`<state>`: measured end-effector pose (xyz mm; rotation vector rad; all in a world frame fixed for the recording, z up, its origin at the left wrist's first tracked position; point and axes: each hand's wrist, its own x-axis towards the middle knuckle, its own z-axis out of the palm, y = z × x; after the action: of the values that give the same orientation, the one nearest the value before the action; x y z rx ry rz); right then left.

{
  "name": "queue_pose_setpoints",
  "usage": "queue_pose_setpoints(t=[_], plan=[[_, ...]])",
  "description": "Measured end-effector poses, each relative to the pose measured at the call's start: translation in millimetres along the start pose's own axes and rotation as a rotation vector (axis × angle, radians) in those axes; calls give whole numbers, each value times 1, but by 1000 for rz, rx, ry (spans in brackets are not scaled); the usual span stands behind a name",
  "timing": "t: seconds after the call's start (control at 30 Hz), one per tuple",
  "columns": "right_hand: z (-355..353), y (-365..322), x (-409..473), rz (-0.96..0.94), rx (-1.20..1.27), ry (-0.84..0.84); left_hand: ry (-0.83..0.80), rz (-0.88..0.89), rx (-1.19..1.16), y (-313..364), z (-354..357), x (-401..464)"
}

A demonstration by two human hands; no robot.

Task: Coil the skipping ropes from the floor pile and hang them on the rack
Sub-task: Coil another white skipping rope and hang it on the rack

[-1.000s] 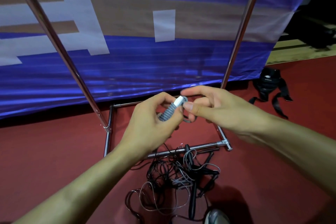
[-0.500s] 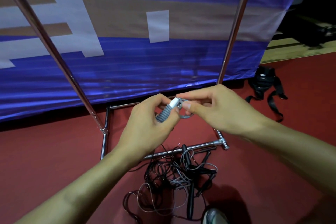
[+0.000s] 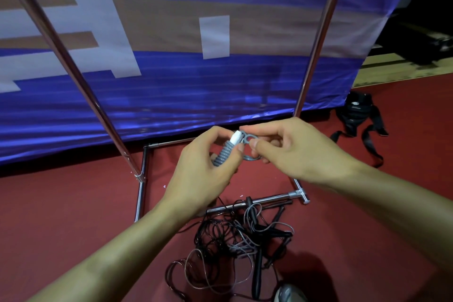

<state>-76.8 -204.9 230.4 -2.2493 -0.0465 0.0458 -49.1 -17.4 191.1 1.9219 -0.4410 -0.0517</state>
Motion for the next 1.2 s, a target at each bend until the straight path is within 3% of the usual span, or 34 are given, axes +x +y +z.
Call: queue_pose_setpoints(t=[0.47, 0.67, 1.03, 1.2], plan=[[0, -3, 3, 22, 34, -63, 48, 47, 155, -7, -2, 1], [3, -1, 4, -62, -126, 58, 30, 52, 156, -4, -4, 0], [5, 7, 10, 25, -203, 78, 5, 144, 172, -10, -2, -2], [8, 6, 6, -100, -178, 58, -9, 196, 220, -8, -6, -2]])
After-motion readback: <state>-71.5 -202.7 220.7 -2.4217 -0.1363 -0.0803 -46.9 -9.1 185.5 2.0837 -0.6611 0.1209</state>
